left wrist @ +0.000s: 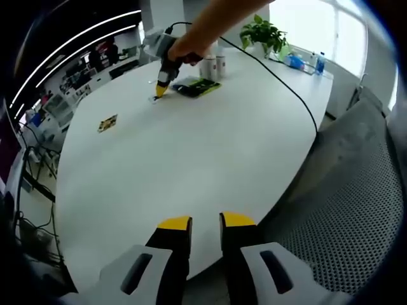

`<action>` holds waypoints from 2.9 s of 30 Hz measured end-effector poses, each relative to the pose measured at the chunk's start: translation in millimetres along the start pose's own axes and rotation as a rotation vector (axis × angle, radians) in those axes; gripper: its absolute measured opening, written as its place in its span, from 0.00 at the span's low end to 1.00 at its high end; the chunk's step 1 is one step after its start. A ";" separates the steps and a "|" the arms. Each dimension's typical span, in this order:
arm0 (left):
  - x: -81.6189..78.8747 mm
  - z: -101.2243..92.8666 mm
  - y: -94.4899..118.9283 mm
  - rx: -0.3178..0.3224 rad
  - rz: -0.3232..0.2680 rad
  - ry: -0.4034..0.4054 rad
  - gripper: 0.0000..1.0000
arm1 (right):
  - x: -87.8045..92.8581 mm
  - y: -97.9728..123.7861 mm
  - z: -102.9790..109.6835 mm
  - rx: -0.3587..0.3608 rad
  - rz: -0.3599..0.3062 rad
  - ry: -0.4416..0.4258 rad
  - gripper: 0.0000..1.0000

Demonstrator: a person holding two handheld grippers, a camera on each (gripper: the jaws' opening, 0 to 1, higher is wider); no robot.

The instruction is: Arrange the skincare products in the storage area until every visible bottle or jar stands upright without overlapping.

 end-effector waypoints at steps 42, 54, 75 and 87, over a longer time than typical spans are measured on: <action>6.7 4.8 -0.1 -0.006 0.017 0.007 0.10 | -105.6 -83.0 101.7 -0.231 0.127 0.498 0.34; 5.1 3.1 0.0 0.000 0.006 0.010 0.11 | -61.5 -23.5 141.6 -0.302 0.081 0.526 0.34; -19.9 19.7 10.4 0.085 -0.177 0.414 0.21 | 90.3 105.6 219.8 -0.318 -0.039 0.480 0.34; -35.8 11.6 16.3 0.348 -0.242 0.602 0.24 | 135.2 133.6 242.2 -0.266 -0.057 0.541 0.34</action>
Point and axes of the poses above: the point that each gripper's makers call its tool centre point, and the gripper's own axes: y roughly backward along the fingers, z roughly to its left, x roughly out of its underside, the point moved 5 cm from there along y, roughly backward along the fingers
